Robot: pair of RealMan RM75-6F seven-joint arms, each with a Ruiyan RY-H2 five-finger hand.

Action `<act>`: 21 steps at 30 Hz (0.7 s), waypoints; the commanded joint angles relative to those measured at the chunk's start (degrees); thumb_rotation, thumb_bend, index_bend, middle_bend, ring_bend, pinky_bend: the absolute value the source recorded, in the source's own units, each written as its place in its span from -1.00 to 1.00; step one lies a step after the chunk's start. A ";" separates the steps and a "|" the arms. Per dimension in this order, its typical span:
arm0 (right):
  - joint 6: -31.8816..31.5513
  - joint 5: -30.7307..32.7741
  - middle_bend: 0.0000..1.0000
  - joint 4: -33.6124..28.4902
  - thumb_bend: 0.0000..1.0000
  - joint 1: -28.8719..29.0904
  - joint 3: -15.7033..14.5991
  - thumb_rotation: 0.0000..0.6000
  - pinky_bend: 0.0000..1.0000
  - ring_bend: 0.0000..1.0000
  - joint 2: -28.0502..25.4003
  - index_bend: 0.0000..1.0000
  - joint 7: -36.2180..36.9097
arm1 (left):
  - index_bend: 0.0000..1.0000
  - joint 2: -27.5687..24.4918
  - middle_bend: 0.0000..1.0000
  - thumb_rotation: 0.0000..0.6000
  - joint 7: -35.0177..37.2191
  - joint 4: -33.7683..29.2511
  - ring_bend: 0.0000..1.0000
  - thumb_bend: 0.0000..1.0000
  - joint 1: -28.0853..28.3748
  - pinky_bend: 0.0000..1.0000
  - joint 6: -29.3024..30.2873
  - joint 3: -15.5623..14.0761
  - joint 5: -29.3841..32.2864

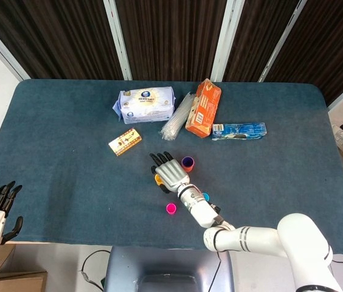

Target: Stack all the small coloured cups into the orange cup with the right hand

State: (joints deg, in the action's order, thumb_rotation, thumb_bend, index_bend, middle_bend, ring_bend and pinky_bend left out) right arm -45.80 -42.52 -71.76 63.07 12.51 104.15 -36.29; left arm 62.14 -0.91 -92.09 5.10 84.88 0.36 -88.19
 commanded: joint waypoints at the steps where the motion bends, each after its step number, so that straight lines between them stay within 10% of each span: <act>1: -0.76 0.20 -1.00 0.86 -0.05 0.30 0.23 1.00 -1.00 -1.00 0.74 -0.01 -0.20 | -1.00 -0.01 -1.00 1.00 0.06 0.07 -0.97 -0.06 -0.05 -0.81 0.14 0.00 -0.11; 21: -5.79 -1.75 -0.96 -3.56 -0.05 -1.47 1.62 1.00 -1.00 -1.00 -2.72 0.24 0.94 | -1.00 -0.01 -1.00 1.00 0.38 0.22 -0.97 -0.06 -0.16 -0.81 0.42 0.12 -0.27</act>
State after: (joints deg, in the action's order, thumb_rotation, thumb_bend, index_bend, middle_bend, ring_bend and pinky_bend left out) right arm -50.48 -43.46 -73.95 62.05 13.55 102.46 -35.94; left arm 62.13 -0.54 -91.86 4.95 85.29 0.48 -88.46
